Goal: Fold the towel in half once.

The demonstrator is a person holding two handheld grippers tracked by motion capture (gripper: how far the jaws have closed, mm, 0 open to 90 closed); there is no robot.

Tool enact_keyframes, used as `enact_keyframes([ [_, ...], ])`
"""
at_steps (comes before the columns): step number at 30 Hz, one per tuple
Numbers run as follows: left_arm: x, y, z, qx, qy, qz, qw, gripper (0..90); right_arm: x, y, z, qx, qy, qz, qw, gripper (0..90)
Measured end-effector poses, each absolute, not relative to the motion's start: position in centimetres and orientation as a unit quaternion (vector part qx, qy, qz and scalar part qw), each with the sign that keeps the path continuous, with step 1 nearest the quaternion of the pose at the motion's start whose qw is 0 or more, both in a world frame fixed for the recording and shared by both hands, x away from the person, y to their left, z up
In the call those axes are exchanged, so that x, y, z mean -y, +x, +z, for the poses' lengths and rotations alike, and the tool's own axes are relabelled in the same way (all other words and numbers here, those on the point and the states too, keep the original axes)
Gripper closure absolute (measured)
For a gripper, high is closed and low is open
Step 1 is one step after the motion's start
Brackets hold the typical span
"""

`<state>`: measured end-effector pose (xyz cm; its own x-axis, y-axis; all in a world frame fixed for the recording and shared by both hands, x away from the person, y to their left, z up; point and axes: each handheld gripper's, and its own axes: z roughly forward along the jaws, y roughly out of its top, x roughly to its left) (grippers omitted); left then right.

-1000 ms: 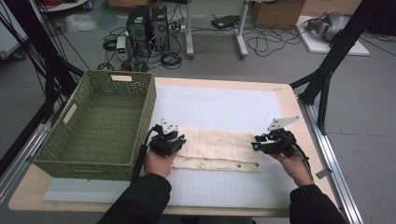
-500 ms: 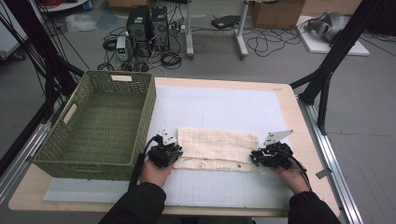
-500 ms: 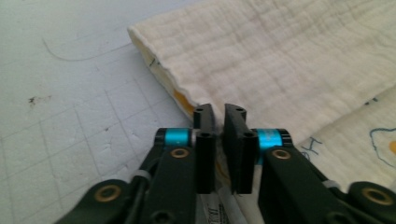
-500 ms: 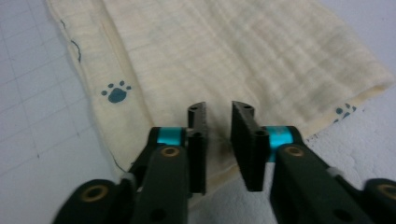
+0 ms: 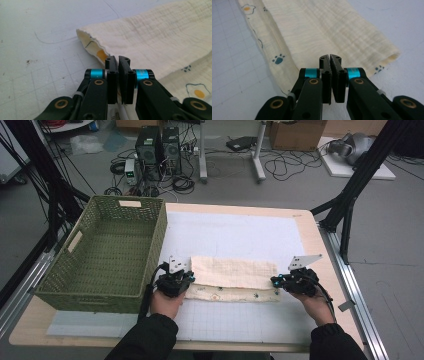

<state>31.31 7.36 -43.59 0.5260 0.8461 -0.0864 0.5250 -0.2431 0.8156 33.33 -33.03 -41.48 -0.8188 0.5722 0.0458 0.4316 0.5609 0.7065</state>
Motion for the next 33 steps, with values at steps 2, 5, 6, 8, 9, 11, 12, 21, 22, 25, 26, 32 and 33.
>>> enact_keyframes([
  [2,-7.3,31.3,-43.7,-0.45,0.766,0.189,0.417,83.8,33.0,33.4,-41.6,-0.879,0.285,0.37,0.092,87.9],
  [5,-7.4,31.3,-43.6,-0.451,0.769,0.192,0.411,72.8,32.8,33.4,-42.1,-0.887,0.284,0.353,0.083,87.8],
  [6,-7.4,31.2,-43.6,-0.451,0.769,0.193,0.41,72.0,32.7,33.4,-42.3,-0.888,0.284,0.353,0.084,87.8],
  [8,-7.4,31.2,-43.5,-0.454,0.766,0.194,0.412,69.4,32.7,33.4,-42.4,-0.887,0.284,0.354,0.081,87.7],
  [9,-7.4,31.2,-43.5,-0.454,0.765,0.191,0.415,68.2,32.7,33.4,-42.4,-0.887,0.283,0.354,0.082,87.7],
  [11,-7.3,31.2,-43.6,-0.447,0.772,0.187,0.411,69.0,32.7,33.4,-42.3,-0.886,0.285,0.357,0.082,87.7],
  [12,-7.2,31.3,-43.8,-0.445,0.776,0.182,0.407,71.4,32.8,33.4,-42.2,-0.884,0.285,0.361,0.084,87.7],
  [21,-7.2,31.2,-43.9,-0.43,0.786,0.181,0.405,87.7,33.0,33.4,-41.9,-0.876,0.288,0.379,0.086,87.8],
  [22,-7.2,31.2,-43.8,-0.431,0.782,0.182,0.411,87.7,33.1,33.4,-41.8,-0.874,0.287,0.383,0.087,87.8],
  [25,-7.4,31.1,-43.4,-0.436,0.771,0.183,0.426,87.6,33.2,33.4,-41.4,-0.869,0.29,0.391,0.088,87.8],
  [26,-7.4,31.1,-43.3,-0.438,0.768,0.183,0.43,87.6,33.2,33.4,-41.3,-0.868,0.289,0.394,0.091,87.8],
  [32,-7.6,30.7,-42.7,-0.447,0.749,0.18,0.454,87.5,33.5,33.0,-40.9,-0.862,0.289,0.405,0.093,87.8],
  [33,-7.7,30.6,-42.6,-0.45,0.748,0.177,0.455,87.5,33.6,32.9,-40.7,-0.863,0.288,0.404,0.095,87.8],
])
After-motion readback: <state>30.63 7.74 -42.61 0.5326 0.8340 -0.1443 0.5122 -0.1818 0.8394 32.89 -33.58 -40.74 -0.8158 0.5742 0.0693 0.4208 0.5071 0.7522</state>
